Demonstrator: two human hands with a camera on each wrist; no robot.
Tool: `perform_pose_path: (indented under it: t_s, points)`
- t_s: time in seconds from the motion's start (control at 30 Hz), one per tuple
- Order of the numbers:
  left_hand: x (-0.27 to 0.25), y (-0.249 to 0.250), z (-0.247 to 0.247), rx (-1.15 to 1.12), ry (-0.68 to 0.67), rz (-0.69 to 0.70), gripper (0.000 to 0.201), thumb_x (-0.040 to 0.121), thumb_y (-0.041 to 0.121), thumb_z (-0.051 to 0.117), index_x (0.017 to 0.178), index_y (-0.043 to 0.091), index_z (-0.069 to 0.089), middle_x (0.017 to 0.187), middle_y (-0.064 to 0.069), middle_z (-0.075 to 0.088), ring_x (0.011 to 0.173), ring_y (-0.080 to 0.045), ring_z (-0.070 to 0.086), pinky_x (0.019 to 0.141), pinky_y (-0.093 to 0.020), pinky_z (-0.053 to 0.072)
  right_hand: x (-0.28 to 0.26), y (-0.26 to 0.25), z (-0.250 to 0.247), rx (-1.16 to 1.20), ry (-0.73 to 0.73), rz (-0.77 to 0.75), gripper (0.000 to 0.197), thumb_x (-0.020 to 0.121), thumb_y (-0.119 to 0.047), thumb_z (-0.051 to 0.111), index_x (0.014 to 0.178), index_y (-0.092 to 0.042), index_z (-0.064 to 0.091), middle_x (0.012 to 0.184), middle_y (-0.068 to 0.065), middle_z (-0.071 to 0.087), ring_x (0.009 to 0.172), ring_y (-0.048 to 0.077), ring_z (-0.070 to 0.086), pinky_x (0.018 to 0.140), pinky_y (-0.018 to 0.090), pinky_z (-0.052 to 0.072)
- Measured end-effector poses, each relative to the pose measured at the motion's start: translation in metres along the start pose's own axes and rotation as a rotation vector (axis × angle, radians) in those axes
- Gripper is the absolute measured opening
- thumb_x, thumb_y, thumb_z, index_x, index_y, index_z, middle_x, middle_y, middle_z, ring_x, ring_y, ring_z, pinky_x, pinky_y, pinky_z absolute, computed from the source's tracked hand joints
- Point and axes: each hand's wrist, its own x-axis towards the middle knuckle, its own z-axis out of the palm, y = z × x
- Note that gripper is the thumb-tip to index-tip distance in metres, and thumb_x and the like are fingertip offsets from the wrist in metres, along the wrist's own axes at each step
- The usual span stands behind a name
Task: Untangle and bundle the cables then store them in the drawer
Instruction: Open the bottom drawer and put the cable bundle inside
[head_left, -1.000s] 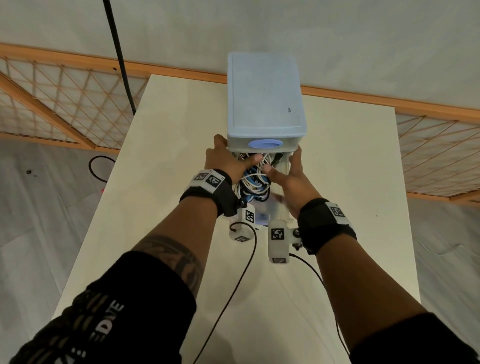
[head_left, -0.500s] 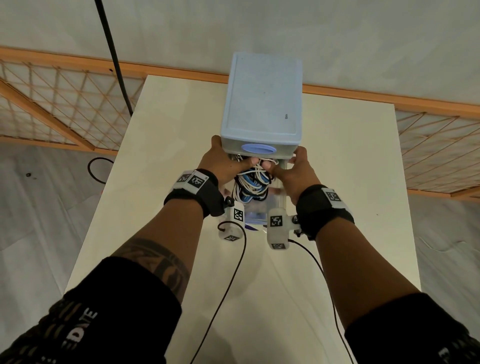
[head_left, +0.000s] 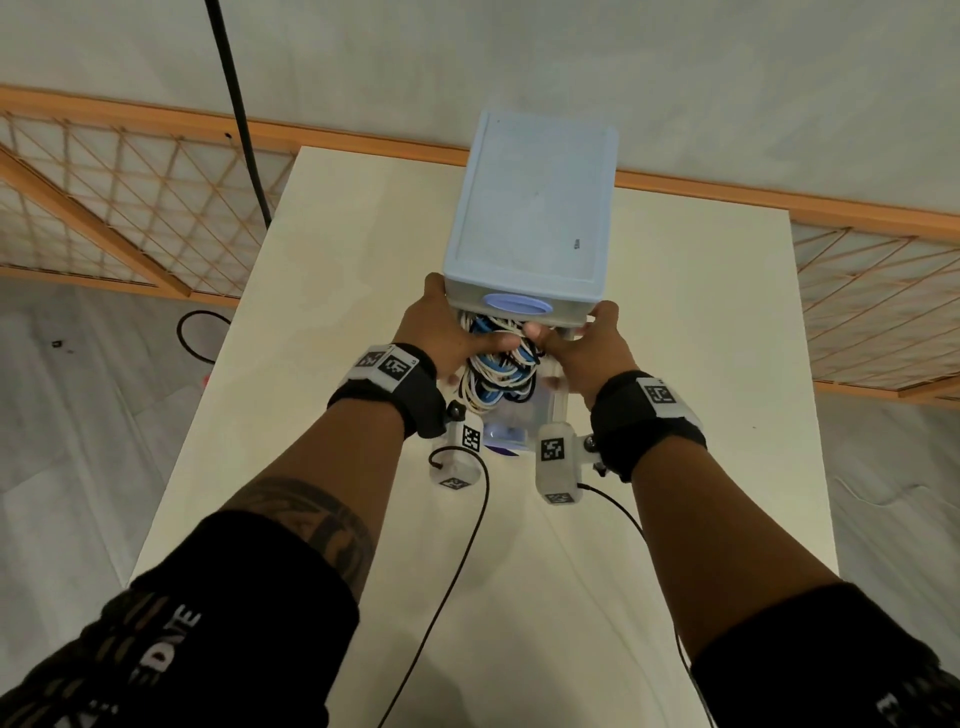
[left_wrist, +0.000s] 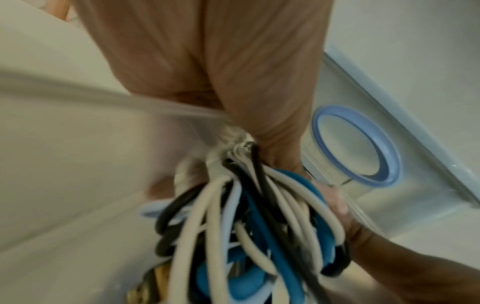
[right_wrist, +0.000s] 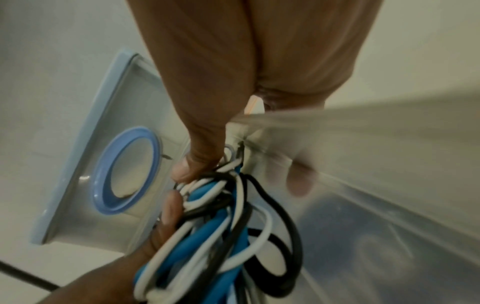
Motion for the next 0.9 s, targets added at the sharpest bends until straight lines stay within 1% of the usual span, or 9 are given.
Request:
perform_pose_path:
  t_s: [0.17,0.3,0.37,0.47,0.57,0.7,0.8,0.87,0.9]
  points:
    - [0.010,0.001,0.002,0.004,0.092,-0.028,0.106,0.041,0.069,0.095,0.131,0.025,0.058,0.119,0.010,0.071,0.104,-0.014,0.070,0.084,-0.033,0.061,-0.012,-0.003,-0.013,-0.023,-0.233,0.008,0.093,0.078,-0.029,0.086,0.146,-0.029,0.023,0.122,-0.021,0.049,0.120,0.014,0.056,0.090,0.047,0.059]
    - [0.012,0.003,-0.002,-0.014,-0.025,-0.037,0.117,0.035,0.079,0.092,0.134,0.028,0.055,0.121,0.010,0.071,0.102,-0.013,0.072,0.071,-0.041,0.066,-0.013,0.004,-0.022,-0.203,-0.385,-0.117,0.123,0.064,-0.001,0.093,0.142,-0.040,0.005,0.142,-0.007,0.040,0.121,0.007,0.049,0.072,0.008,0.052]
    - [0.009,0.004,-0.009,-0.088,-0.166,-0.115,0.123,0.038,0.070,0.098,0.142,0.030,0.045,0.131,0.008,0.066,0.114,-0.018,0.068,0.075,-0.048,0.066,-0.011,0.010,-0.021,-0.245,-0.346,-0.166,0.128,0.057,-0.002,0.096,0.141,-0.040,0.007,0.147,-0.002,0.037,0.127,0.012,0.049,0.079,0.009,0.052]
    - [0.000,0.008,-0.014,-0.004,-0.272,-0.114,0.132,0.046,0.058,0.100,0.151,0.024,0.027,0.138,0.006,0.056,0.124,-0.021,0.060,0.098,-0.047,0.058,-0.004,0.013,-0.019,-0.340,-0.144,-0.199,0.120,0.058,-0.017,0.098,0.148,-0.024,0.018,0.147,0.000,0.038,0.128,0.020,0.051,0.097,0.030,0.050]
    - [-0.004,0.007,-0.006,0.120,-0.095,-0.022,0.111,0.063,0.054,0.096,0.147,0.014,0.035,0.132,0.004,0.058,0.119,-0.018,0.058,0.098,-0.033,0.049,0.001,0.006,-0.013,-0.384,0.007,-0.221,0.095,0.066,-0.019,0.094,0.139,-0.012,0.032,0.141,0.007,0.048,0.120,0.023,0.055,0.089,0.028,0.043]
    - [-0.004,0.008,0.001,0.130,0.014,-0.015,0.094,0.071,0.056,0.089,0.141,0.014,0.044,0.134,-0.003,0.064,0.121,-0.025,0.062,0.090,-0.031,0.048,0.000,-0.002,-0.011,-0.408,0.041,-0.211,0.086,0.074,-0.027,0.089,0.138,-0.013,0.034,0.142,0.007,0.048,0.126,0.024,0.052,0.090,0.027,0.041]
    - [-0.008,0.012,-0.010,0.117,-0.068,0.018,0.100,0.069,0.053,0.092,0.146,0.016,0.039,0.140,0.001,0.059,0.126,-0.021,0.059,0.099,-0.033,0.049,-0.016,-0.002,-0.022,-0.345,-0.153,-0.171,0.098,0.075,-0.028,0.088,0.147,-0.027,0.022,0.144,-0.010,0.035,0.121,-0.004,0.046,0.091,0.016,0.045]
    - [-0.016,0.013,-0.019,0.091,-0.164,0.058,0.116,0.066,0.043,0.097,0.155,0.017,0.027,0.145,0.008,0.050,0.131,-0.014,0.052,0.104,-0.029,0.045,-0.025,0.003,-0.028,-0.324,-0.237,-0.212,0.110,0.068,-0.012,0.093,0.143,-0.036,0.017,0.132,-0.022,0.037,0.101,-0.028,0.043,0.074,-0.002,0.042]
    - [-0.020,0.012,-0.021,0.115,-0.222,0.067,0.126,0.064,0.039,0.098,0.159,0.018,0.018,0.144,0.012,0.044,0.132,-0.010,0.048,0.103,-0.024,0.041,-0.026,0.006,-0.029,-0.329,-0.244,-0.232,0.116,0.063,-0.007,0.095,0.143,-0.036,0.016,0.129,-0.023,0.037,0.101,-0.027,0.044,0.071,-0.003,0.041]
